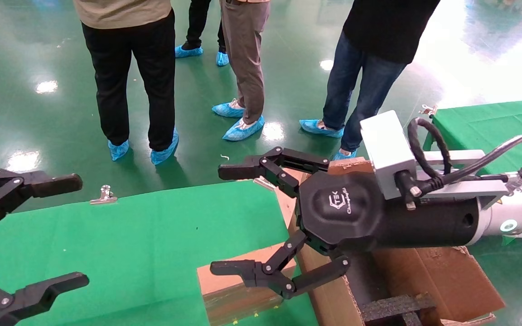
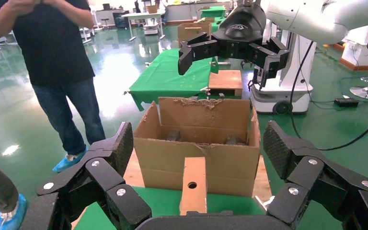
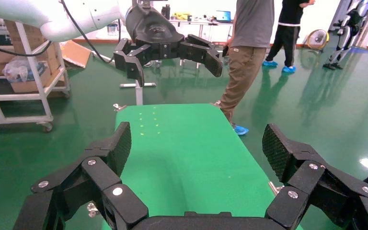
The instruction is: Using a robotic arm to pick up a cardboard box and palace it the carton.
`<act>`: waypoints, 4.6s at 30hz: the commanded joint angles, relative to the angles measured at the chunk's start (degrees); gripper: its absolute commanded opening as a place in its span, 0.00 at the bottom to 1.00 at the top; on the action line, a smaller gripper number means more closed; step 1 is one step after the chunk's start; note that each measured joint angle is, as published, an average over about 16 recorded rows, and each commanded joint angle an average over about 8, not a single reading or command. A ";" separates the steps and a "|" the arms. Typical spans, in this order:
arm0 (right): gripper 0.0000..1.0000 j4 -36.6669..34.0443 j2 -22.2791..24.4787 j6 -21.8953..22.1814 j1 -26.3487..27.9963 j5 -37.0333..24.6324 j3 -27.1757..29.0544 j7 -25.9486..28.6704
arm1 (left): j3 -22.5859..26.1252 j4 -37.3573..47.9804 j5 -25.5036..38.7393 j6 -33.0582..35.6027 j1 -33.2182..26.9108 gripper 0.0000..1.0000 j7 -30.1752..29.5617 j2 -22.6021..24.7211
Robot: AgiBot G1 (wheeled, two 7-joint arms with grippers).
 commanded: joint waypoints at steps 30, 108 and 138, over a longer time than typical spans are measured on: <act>1.00 -12.96 -9.21 -5.35 23.00 -28.63 -25.29 -3.98 | 0.03 0.01 -0.01 0.00 -0.01 0.00 0.02 -0.01; 0.00 -30.96 -24.50 -4.26 38.72 -40.04 -51.12 -18.65 | 0.05 0.03 -0.06 -0.03 -0.01 1.00 0.04 -0.02; 0.00 -36.74 -15.65 -5.80 63.34 -26.56 -61.00 -18.90 | 0.08 0.04 -0.08 -0.03 -0.02 1.00 0.05 -0.03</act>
